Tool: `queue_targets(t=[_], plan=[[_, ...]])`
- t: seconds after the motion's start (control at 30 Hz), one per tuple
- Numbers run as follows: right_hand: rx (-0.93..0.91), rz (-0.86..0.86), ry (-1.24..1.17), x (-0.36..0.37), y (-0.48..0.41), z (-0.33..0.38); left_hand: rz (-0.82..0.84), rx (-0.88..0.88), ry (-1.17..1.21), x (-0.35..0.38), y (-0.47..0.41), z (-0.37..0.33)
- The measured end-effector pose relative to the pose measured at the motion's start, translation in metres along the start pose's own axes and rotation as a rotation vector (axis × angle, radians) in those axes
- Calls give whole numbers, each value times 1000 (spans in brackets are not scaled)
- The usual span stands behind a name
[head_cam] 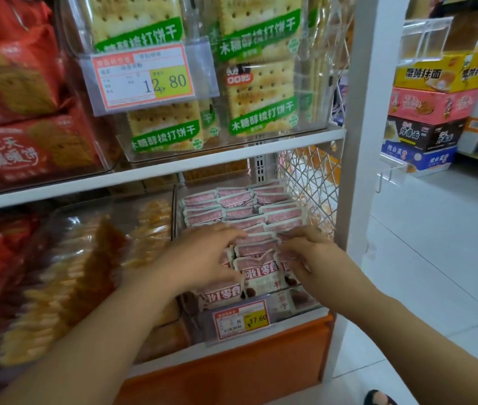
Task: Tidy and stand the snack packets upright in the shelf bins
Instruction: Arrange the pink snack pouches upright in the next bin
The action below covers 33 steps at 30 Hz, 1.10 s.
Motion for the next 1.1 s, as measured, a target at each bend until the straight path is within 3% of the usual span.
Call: queue_targets(t=[0.13,0.3,0.57,0.8,1.1], plan=[[-96,-57,-67,0,-6,17,-21,0,-132,-14,18,4],[-126,120,-163,25,-14,31,-67,9,-383,-3,24,-9],[0,226,-151,34,-32,15,140,-17,-367,8,-4,8],[-19,250,-122,33,-32,11,290,-27,-377,14,-18,10],[-50,375,-38,36,-28,20,105,-71,-427,15,0,1]])
Point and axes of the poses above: each hand's wrist, its own y-axis away from the middle knuckle, its own x-axis out of the palm, z = x × y, the point moved 5 cm from there along -y, towards the middle knuckle, and after that the axes turned 11 degrees about -x, right-handed, at the moved point
